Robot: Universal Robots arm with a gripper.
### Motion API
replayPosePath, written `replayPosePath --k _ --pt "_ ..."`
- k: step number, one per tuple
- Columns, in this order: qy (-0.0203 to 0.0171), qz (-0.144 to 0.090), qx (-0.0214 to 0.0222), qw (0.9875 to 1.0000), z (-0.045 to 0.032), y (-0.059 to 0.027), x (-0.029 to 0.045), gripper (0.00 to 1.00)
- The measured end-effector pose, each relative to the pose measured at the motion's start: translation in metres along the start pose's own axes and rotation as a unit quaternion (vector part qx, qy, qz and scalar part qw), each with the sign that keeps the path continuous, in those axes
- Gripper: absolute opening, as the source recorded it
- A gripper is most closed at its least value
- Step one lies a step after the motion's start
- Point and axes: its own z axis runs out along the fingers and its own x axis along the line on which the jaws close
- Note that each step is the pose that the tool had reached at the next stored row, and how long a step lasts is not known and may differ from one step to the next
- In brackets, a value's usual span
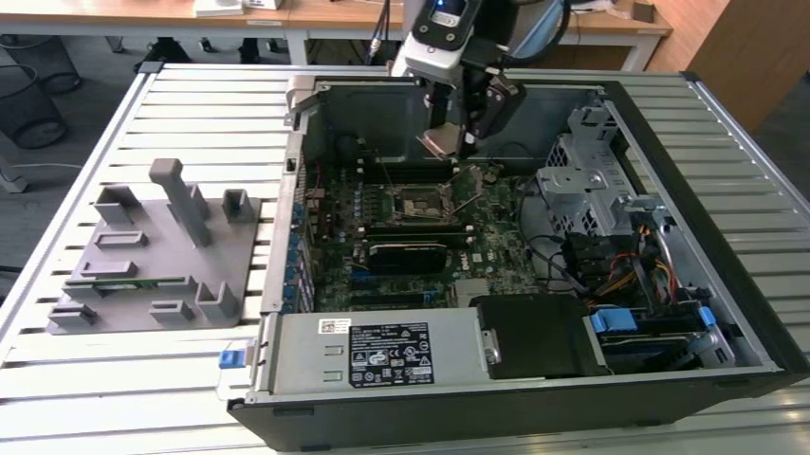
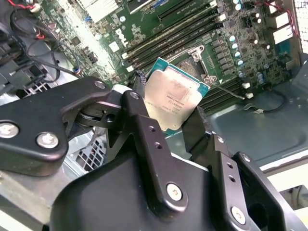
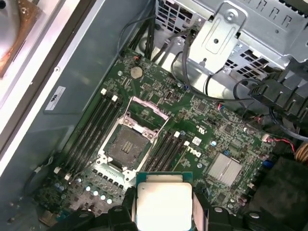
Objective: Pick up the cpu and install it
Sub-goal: 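Place the cpu into insertion slot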
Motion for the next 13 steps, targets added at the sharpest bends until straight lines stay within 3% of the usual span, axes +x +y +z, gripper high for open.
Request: replayPosePath --k 4,7,13 --pt "0.0004 0.021 0.0002 0.9998 0.0006 -0.0001 0.0001 0.54" --pt "0.0006 0.046 0.0005 0.9989 0.0012 -0.0001 0.0001 0.54" --pt "0.0011 0.095 0.0005 0.9955 0.0032 0.0000 0.0001 0.54"
